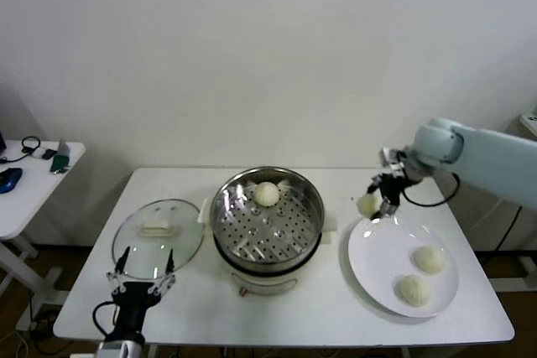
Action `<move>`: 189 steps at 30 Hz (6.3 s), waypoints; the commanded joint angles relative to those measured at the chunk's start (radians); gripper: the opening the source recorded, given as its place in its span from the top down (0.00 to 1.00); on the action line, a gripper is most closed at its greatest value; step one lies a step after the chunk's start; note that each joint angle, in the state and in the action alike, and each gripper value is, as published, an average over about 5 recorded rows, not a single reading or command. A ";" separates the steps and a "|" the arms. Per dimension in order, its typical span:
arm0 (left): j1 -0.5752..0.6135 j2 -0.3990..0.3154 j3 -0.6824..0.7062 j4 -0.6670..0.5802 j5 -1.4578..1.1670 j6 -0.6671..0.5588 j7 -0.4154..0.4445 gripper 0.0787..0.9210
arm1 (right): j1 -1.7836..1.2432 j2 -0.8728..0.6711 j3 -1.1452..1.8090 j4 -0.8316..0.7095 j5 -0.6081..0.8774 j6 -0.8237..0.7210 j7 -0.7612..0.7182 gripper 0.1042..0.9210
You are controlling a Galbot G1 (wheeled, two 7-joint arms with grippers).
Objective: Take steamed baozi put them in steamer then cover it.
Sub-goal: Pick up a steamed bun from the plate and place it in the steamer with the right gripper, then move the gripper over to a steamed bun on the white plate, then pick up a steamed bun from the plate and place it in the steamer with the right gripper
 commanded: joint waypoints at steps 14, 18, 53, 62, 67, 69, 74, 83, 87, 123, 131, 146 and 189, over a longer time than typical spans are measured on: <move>0.032 0.022 0.025 -0.026 -0.027 -0.002 0.001 0.12 | 0.093 0.489 -0.025 -0.021 0.319 -0.119 0.117 0.28; 0.026 0.025 0.024 -0.028 -0.032 0.001 0.000 0.12 | 0.030 0.560 -0.020 -0.044 0.316 -0.125 0.139 0.28; 0.026 0.028 -0.001 0.000 -0.060 -0.008 0.000 0.12 | -0.120 0.664 -0.036 -0.139 0.210 -0.117 0.097 0.13; 0.028 0.026 -0.005 0.003 -0.065 -0.010 -0.001 0.12 | 0.001 0.547 -0.016 -0.083 0.193 -0.068 0.025 0.12; 0.024 0.026 -0.004 0.005 -0.067 -0.011 -0.001 0.12 | 0.115 0.376 -0.037 0.006 0.116 -0.002 -0.043 0.12; 0.021 0.026 -0.004 0.007 -0.068 -0.010 -0.002 0.12 | 0.148 0.292 -0.042 0.053 0.086 0.015 -0.062 0.12; 0.014 0.025 -0.007 0.006 -0.068 -0.009 -0.003 0.12 | 0.195 0.090 -0.053 0.190 0.001 0.045 -0.095 0.12; 0.009 0.019 -0.008 0.002 -0.063 0.000 -0.004 0.12 | 0.103 -0.226 -0.059 0.309 -0.239 0.075 -0.119 0.12; 0.016 0.011 -0.010 -0.003 -0.056 0.002 -0.004 0.12 | -0.042 -0.326 0.002 0.308 -0.321 0.076 -0.114 0.12; -0.005 -0.015 -0.006 0.041 -0.042 0.013 -0.010 0.12 | -0.676 -0.352 0.416 0.138 -0.583 0.094 -0.110 0.12; -0.004 -0.016 -0.009 0.050 -0.041 0.010 -0.010 0.12 | -0.674 -0.304 0.412 0.109 -0.581 0.091 -0.102 0.12; -0.015 -0.013 -0.005 0.052 -0.041 0.014 -0.011 0.12 | -0.587 -0.263 0.310 0.104 -0.532 0.084 -0.119 0.19; 0.009 0.011 -0.013 0.043 -0.059 0.002 -0.008 0.12 | 0.144 0.470 0.098 0.183 -0.592 0.702 -0.191 0.28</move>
